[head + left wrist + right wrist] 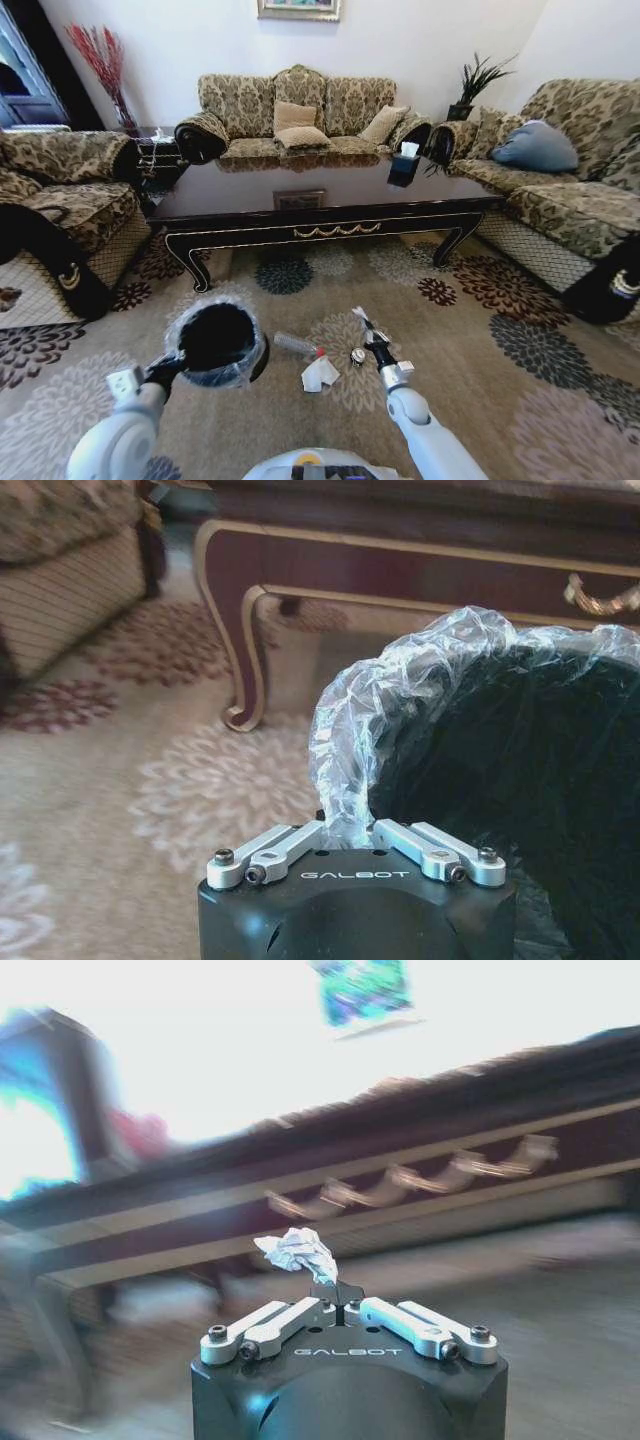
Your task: Move to the front of the table and pick up the trash from the floor, then place it into the trash bin.
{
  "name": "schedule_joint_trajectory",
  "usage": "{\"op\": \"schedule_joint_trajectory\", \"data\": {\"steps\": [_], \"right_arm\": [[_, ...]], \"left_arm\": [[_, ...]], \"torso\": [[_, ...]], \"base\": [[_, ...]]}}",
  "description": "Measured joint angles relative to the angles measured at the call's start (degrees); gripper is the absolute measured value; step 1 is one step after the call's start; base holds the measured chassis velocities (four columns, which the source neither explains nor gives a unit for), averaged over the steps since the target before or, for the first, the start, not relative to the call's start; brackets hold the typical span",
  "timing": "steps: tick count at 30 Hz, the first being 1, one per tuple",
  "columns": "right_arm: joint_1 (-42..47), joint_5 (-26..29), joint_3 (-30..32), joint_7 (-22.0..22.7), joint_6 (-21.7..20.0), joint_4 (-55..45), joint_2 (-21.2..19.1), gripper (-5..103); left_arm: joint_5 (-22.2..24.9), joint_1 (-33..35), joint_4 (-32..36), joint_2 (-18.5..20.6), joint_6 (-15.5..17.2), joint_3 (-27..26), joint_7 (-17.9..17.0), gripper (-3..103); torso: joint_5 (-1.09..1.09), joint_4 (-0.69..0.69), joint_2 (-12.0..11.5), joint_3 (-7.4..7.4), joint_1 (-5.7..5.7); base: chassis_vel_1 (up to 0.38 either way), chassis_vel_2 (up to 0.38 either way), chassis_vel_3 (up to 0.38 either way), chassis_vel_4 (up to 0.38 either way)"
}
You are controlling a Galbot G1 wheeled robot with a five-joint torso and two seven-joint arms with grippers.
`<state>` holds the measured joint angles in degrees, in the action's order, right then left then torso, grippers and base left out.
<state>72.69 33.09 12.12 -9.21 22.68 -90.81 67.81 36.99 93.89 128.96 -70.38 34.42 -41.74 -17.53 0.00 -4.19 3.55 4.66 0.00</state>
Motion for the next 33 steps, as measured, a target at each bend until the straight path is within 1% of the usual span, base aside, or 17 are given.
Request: {"op": "schedule_joint_trajectory", "data": {"steps": [1,3,6,7,10,11,12,17,21,26,28,30,31,33], "right_arm": [[0.0,0.0,0.0,0.0,0.0,0.0,0.0,0],[0.1,2.4,-2.6,-2.5,1.5,-2.8,-1.5,0],[0.4,2.7,-5.8,-4.6,2.5,-5.6,-2.9,0],[0.4,2.7,-5.8,-4.6,2.5,-5.6,-2.9,0],[0.4,1.4,-8.1,-5.3,3.3,-7.2,-3.7,0],[0.4,0.1,-9.4,-5.8,3.9,-8.0,-4.4,0],[0.4,0.1,-9.4,-5.8,3.9,-8.0,-4.4,0],[0.2,-3.7,-11.9,-8.1,5.5,-8.8,-7.4,0],[0.6,-5.4,-12.3,-9.4,6.0,-8.9,-8.3,0],[1.7,-6.1,-12.1,-11.0,6.1,-8.3,-8.1,0],[2.7,-6.3,-11.8,-11.7,6.1,-8.0,-7.1,0],[2.9,-6.5,-11.7,-11.9,6.1,-7.9,-6.7,0],[3.0,-6.7,-11.7,-12.1,6.1,-7.8,-6.5,-2],[3.4,-7.0,-11.4,-13.1,6.2,-7.4,-5.5,9]], "left_arm": [[0.0,0.0,0.0,0.0,0.0,0.0,0.0,2],[-1.0,-2.1,-2.5,0.3,-0.2,3.0,0.3,2],[-1.7,-5.2,-5.8,-0.1,-0.4,7.2,0.4,2],[-1.7,-5.2,-5.8,-0.1,-0.4,7.2,0.4,2],[-1.8,-7.3,-7.6,-0.9,-0.5,9.9,0.4,2],[-1.8,-8.1,-8.3,-1.4,-0.5,11.0,0.4,2],[-1.8,-8.1,-8.3,-1.4,-0.5,11.0,0.4,2],[-1.6,-9.9,-9.3,-1.6,-0.8,12.9,0.4,2],[-1.6,-10.4,-9.8,-2.0,-1.2,13.8,0.4,2],[-1.3,-10.4,-9.6,-3.6,-1.8,14.9,0.4,2],[-1.3,-10.0,-9.6,-4.9,-1.9,15.5,0.4,2],[-1.4,-9.9,-9.6,-5.4,-1.9,15.7,0.4,2],[-1.4,-9.9,-9.5,-5.7,-1.9,15.8,0.3,2],[-1.9,-9.6,-9.5,-7.2,-2.0,16.5,0.3,2]], "torso": [[0.00,0.00,0.0,0.00,0.00],[-0.01,0.01,0.0,0.00,0.00],[0.00,0.01,0.0,0.00,0.00],[0.00,0.01,0.0,0.00,0.00],[0.01,0.00,0.0,0.00,0.00],[0.01,0.01,0.0,0.00,0.00],[0.01,0.01,0.0,0.00,0.00],[0.01,0.01,0.0,0.00,0.00],[0.00,0.01,0.0,0.00,0.00],[0.01,0.00,0.0,0.00,0.00],[0.01,0.01,0.0,0.00,0.00],[0.01,0.01,0.0,0.00,0.00],[0.01,0.01,0.0,-0.01,0.00],[0.01,0.01,0.0,-0.01,0.00]], "base": [[0.000,0.000,0.000,0.000],[0.000,0.000,0.000,0.000],[0.000,0.000,0.000,0.000],[0.000,0.000,0.000,0.000],[0.000,0.000,0.000,0.000],[0.000,0.000,0.000,0.000],[0.000,0.000,0.000,0.000],[0.000,0.000,0.000,0.000],[0.000,0.000,0.000,0.000],[0.000,0.000,0.000,0.000],[0.000,0.000,0.000,0.000],[0.000,0.000,0.000,0.000],[0.000,0.000,0.000,0.000],[0.000,0.000,0.000,0.000]]}}
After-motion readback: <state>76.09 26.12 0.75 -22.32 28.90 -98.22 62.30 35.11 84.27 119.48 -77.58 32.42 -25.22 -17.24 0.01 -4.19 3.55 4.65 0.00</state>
